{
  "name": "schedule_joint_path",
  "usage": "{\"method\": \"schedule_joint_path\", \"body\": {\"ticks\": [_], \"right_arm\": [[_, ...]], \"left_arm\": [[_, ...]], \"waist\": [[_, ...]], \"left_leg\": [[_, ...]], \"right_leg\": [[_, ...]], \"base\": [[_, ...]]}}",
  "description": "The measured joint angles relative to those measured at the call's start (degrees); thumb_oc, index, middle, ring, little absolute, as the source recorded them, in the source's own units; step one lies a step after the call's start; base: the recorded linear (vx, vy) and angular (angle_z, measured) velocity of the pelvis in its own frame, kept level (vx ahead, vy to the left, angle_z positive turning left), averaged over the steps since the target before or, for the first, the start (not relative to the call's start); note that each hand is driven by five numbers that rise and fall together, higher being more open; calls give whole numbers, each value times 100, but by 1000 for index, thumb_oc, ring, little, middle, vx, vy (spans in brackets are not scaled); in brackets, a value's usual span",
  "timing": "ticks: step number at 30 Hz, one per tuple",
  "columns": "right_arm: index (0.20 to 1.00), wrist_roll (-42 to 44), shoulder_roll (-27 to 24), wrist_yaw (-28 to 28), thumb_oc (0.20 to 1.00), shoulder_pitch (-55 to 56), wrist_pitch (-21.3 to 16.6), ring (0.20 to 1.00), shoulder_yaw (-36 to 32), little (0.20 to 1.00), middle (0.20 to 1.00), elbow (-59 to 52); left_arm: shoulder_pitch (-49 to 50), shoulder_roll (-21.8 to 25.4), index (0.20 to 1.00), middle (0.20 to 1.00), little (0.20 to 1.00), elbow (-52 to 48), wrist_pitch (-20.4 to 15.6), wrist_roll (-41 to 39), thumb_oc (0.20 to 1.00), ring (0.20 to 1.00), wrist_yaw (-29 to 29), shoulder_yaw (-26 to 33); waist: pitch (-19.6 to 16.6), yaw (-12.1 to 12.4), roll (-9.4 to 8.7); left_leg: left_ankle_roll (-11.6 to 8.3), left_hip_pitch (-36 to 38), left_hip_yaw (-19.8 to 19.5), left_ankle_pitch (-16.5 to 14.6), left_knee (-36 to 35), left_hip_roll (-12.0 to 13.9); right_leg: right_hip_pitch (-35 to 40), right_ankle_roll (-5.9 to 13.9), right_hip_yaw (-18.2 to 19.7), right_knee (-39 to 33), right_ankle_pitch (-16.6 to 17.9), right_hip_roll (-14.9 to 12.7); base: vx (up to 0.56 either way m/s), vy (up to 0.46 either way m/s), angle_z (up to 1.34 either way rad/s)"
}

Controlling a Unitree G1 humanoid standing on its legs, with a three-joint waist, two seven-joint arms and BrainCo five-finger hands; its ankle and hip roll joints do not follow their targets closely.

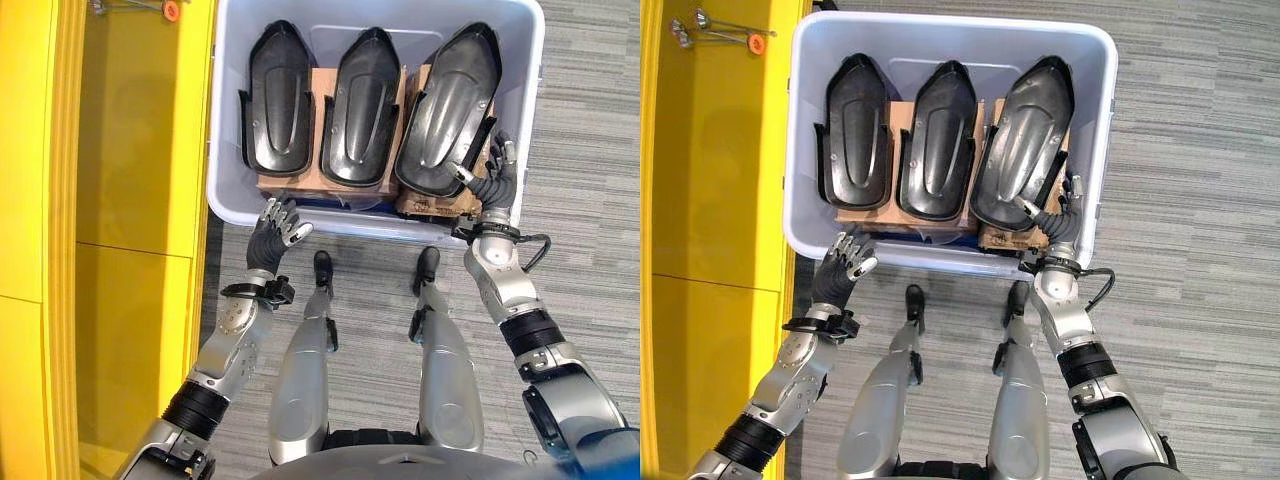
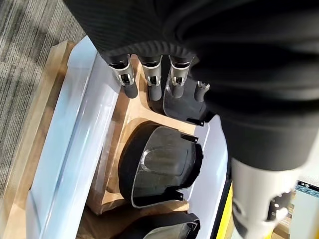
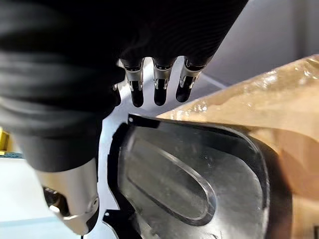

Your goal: Move parts from the plastic box to the shelf.

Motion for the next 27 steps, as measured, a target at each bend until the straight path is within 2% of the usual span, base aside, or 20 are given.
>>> {"method": "schedule_joint_path", "body": {"ticks": [9, 19, 27], "right_arm": [[1000, 24, 24, -126, 1000, -387, 26, 1000, 102, 1000, 1000, 805], [1000, 58, 12, -251, 1000, -667, 20, 1000, 101, 1000, 1000, 1152], [1000, 171, -107, -338, 1000, -1284, 21, 1000, 72, 1000, 1000, 1945]], "left_arm": [[-9, 14, 1000, 1000, 1000, 0, -31, -2, 1000, 1000, 2, -84], [-25, 20, 1000, 1000, 1000, 0, -36, -5, 1000, 1000, 5, -96], [-58, 23, 1000, 1000, 1000, 1, -40, -6, 1000, 1000, 7, -137]], "waist": [[37, 65, 71], [41, 69, 79], [55, 76, 112]], "left_leg": [[0, -21, 11, 0, 1, -5], [0, -21, 23, 2, 15, -2], [-2, -94, 25, 15, 18, 2]], "right_leg": [[-44, 2, 22, 13, 2, -4], [-53, -3, 45, 17, 16, -3], [-131, -8, 54, 19, 32, -5]], "base": [[0, 0, 0], [0, 0, 0], [0, 0, 0]]}}
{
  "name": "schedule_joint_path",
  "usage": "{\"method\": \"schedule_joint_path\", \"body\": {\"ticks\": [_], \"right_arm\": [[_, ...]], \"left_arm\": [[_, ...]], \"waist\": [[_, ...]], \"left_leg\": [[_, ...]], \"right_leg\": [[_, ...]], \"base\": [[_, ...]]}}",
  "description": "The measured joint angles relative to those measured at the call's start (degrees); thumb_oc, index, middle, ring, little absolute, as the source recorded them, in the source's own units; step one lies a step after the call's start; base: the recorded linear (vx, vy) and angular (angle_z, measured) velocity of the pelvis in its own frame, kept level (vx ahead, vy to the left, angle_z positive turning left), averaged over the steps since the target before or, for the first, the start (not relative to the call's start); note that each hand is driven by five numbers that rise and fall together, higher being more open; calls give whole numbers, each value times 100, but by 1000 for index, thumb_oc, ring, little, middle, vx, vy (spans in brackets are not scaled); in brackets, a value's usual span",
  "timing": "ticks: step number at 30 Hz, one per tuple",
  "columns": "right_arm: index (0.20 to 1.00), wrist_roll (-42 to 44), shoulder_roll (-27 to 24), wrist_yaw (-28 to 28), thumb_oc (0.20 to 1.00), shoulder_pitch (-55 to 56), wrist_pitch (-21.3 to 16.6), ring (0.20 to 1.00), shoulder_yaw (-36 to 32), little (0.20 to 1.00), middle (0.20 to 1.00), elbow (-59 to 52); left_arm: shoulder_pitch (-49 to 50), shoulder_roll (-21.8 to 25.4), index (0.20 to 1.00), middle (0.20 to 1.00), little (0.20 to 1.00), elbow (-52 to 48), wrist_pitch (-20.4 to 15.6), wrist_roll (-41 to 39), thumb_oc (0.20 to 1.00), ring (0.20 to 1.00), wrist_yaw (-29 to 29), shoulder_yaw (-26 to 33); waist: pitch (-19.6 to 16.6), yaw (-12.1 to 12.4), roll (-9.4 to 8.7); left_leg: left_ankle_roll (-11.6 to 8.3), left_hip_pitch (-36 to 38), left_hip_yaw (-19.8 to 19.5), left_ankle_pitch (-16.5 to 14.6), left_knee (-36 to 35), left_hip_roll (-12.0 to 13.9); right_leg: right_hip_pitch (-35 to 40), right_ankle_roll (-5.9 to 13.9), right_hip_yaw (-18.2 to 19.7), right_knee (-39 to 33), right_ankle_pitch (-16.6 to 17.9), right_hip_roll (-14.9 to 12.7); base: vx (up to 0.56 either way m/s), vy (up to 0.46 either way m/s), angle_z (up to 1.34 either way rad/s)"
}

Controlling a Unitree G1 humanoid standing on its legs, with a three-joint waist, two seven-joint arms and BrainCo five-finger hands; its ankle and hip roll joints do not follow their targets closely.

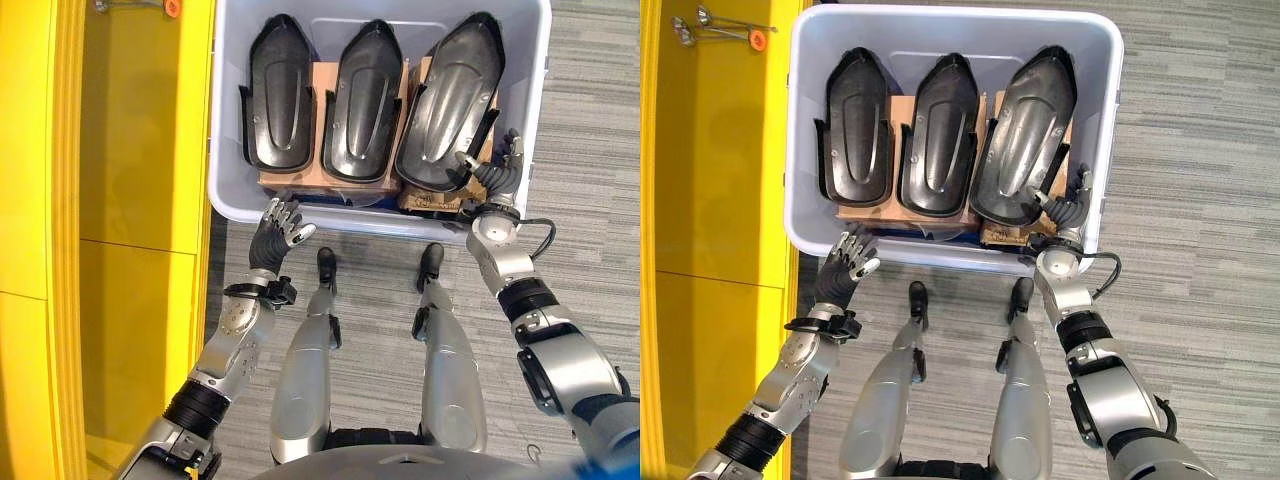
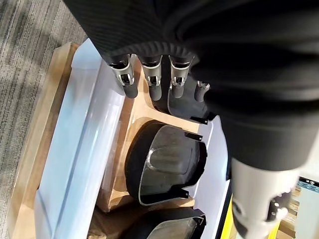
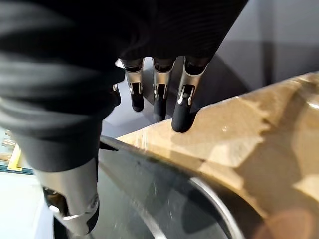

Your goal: Move parts from the plastic box to the shelf.

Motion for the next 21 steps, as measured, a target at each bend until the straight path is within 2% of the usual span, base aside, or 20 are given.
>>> {"method": "schedule_joint_path", "body": {"ticks": [2, 13, 21], "right_arm": [[1000, 5, 10, -1, 1000, -264, 2, 1000, 6, 1000, 1000, 316], [1000, 159, 12, 35, 1000, -1066, 79, 1000, 346, 1000, 1000, 1554], [1000, -351, -171, 29, 1000, -1415, 365, 1000, 608, 1000, 1000, 2183]], "left_arm": [[-60, 1, 1000, 1000, 1000, 0, -3, 0, 1000, 1000, 0, -75], [-114, 63, 1000, 1000, 1000, 0, -3, -5, 1000, 1000, 37, -166], [-271, 70, 1000, 1000, 1000, -1, -6, -4, 1000, 1000, 105, -218]], "waist": [[27, 30, 57], [26, 158, 62], [20, 172, 72]], "left_leg": [[0, 0, 1, 0, 0, -3], [1, -9, -15, 2, 1, -6], [-22, -110, -182, 51, 23, 4]], "right_leg": [[0, 1, 0, 1, 1, 7], [-1, 3, -12, 3, -1, 0], [-2, -5, -108, 13, -8, -6]], "base": [[0, 0, 0], [0, 0, 0], [10, -2, 6]]}}
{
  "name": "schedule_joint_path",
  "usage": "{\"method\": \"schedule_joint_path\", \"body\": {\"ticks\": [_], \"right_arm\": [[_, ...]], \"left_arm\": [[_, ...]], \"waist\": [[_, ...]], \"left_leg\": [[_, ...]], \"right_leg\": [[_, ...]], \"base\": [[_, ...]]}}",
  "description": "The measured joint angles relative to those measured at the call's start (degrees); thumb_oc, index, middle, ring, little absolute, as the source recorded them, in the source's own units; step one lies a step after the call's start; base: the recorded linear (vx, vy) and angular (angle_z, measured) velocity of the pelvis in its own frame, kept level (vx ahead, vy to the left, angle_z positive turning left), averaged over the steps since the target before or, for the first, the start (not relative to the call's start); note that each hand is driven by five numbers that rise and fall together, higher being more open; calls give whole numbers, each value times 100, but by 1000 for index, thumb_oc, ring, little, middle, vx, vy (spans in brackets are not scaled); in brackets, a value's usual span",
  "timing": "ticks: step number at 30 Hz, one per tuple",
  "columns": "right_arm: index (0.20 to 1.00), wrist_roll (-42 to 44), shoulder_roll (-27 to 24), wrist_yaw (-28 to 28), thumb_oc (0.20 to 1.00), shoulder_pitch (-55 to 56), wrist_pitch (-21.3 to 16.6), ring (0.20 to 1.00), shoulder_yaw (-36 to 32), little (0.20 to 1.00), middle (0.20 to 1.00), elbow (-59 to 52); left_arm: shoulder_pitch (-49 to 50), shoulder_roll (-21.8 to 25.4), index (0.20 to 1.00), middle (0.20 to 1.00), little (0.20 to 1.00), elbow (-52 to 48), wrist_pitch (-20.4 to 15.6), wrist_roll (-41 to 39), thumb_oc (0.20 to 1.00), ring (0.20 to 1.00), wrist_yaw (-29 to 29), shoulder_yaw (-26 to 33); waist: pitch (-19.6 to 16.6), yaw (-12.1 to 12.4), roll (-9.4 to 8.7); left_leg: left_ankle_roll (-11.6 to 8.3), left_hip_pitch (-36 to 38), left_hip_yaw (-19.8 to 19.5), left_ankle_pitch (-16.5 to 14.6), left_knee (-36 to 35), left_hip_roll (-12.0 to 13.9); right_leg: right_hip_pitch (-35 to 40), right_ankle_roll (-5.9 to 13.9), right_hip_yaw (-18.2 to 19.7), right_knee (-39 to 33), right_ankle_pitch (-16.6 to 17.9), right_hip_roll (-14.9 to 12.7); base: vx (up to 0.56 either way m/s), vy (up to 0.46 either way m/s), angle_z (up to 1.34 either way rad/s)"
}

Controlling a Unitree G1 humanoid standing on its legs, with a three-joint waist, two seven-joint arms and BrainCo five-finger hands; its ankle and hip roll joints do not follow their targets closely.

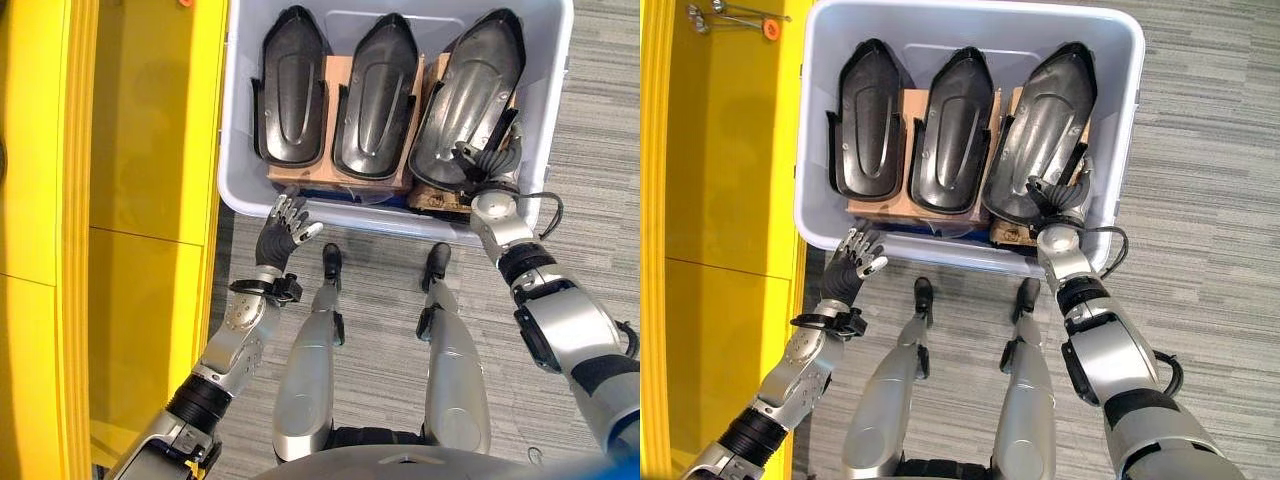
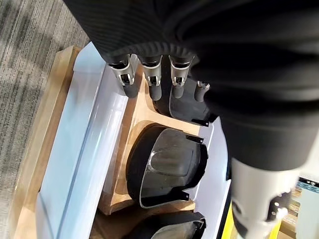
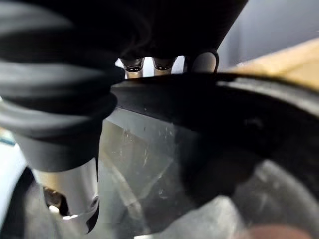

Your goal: Move parts from the plastic box to the shelf.

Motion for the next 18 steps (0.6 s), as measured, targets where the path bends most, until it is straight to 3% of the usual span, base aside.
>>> {"method": "schedule_joint_path", "body": {"ticks": [2, 4, 18], "right_arm": [[1000, -19, -59, 0, 1000, -102, 54, 1000, 3, 1000, 1000, 151], [200, -58, -78, 8, 200, -295, 177, 200, 90, 200, 200, 451], [200, -162, -395, 156, 200, -601, 204, 200, 84, 200, 200, 645]], "left_arm": [[-32, 1, 1000, 1000, 1000, 0, 0, 0, 1000, 1000, 0, -21], [-33, 4, 1000, 1000, 1000, 0, 0, 0, 1000, 1000, -3, -32], [-40, 12, 1000, 1000, 1000, 0, 0, 5, 1000, 1000, -30, -26]], "waist": [[0, 16, 0], [0, 33, 0], [-14, 149, 22]], "left_leg": [[-1, -55, -22, 3, 51, 1], [-1, -74, -43, 3, 76, -9], [-13, -189, -128, 67, 107, -17]], "right_leg": [[-9, -1, -17, 12, -1, -1], [-16, 3, -43, 48, -6, -8], [-138, -47, -76, 175, 3, -22]], "base": [[13, 2, 12], [16, 6, 7], [3, 2, 2]]}}
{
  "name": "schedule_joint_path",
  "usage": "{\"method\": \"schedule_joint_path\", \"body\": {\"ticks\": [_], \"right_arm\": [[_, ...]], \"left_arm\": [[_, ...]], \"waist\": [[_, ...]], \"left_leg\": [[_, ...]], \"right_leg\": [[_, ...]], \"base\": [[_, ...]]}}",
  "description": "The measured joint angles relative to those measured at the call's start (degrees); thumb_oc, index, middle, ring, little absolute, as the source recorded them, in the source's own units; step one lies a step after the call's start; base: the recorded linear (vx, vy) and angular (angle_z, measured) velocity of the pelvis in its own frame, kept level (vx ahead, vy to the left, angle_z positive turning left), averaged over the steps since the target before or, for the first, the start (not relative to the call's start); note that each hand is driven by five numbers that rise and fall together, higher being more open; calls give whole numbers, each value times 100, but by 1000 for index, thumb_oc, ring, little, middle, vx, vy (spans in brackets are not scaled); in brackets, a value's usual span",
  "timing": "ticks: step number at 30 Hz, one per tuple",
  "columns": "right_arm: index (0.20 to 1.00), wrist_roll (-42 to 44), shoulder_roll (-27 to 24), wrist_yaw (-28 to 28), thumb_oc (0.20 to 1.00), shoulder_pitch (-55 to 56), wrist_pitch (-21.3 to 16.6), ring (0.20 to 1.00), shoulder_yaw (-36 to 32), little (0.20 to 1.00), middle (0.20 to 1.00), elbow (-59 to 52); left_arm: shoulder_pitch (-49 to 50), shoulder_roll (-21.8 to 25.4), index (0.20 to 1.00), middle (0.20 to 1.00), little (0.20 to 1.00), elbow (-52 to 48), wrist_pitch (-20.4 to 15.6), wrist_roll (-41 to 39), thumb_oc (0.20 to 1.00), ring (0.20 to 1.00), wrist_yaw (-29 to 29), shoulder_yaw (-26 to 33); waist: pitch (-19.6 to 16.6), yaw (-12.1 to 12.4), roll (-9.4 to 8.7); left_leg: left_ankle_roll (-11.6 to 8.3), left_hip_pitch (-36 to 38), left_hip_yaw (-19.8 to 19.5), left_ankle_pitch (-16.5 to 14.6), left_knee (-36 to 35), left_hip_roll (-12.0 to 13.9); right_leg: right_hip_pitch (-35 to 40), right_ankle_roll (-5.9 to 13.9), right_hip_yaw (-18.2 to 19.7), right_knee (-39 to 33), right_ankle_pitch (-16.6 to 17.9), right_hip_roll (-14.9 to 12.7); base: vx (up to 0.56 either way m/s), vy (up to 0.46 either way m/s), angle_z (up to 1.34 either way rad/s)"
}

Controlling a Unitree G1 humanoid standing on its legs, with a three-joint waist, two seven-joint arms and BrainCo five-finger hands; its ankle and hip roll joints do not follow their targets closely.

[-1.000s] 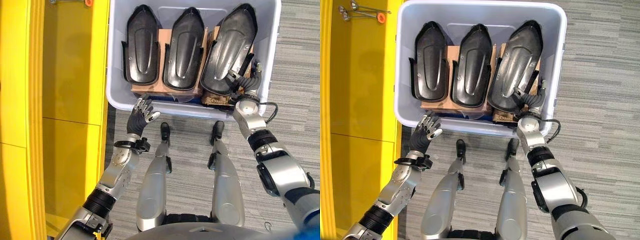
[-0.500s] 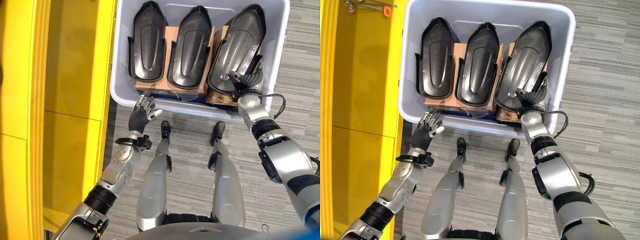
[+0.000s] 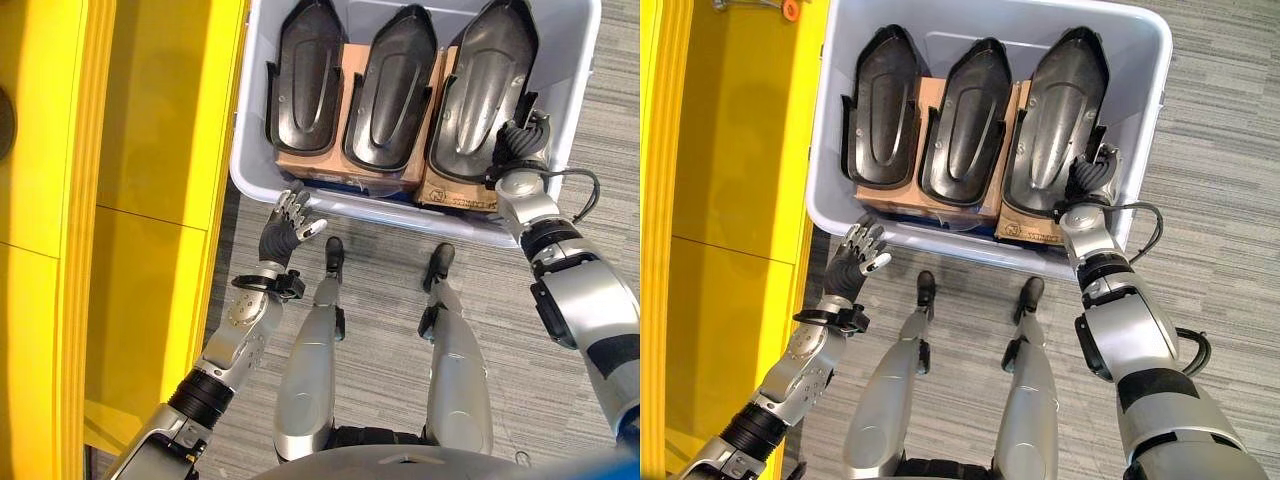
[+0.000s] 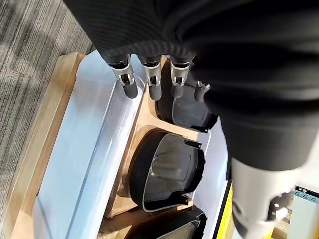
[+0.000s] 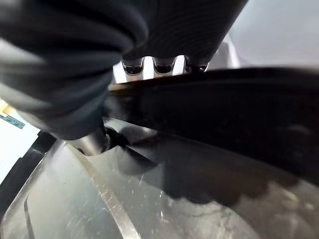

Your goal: Move parts from the plastic box to the shelf.

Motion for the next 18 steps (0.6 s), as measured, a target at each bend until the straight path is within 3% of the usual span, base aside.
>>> {"method": "schedule_joint_path", "body": {"ticks": [9, 18], "right_arm": [[200, 189, -68, 67, 200, 100, 8, 200, -15, 200, 200, -267], [200, 397, -117, 67, 200, 948, 114, 200, -232, 200, 200, -1826]], "left_arm": [[-4, 119, 1000, 1000, 1000, 0, -1, -2, 1000, 1000, -3, 36], [36, 124, 1000, 1000, 1000, -3, -7, -4, 1000, 1000, -7, 182]], "waist": [[-7, -2, 10], [-8, -116, 11]], "left_leg": [[2, 6, 7, -1, 55, 5], [10, 145, 40, -5, 52, 10]], "right_leg": [[1, -9, 22, 33, 7, 9], [112, -25, 71, 30, 27, 24]], "base": [[0, 0, 0], [-5, -4, -2]]}}
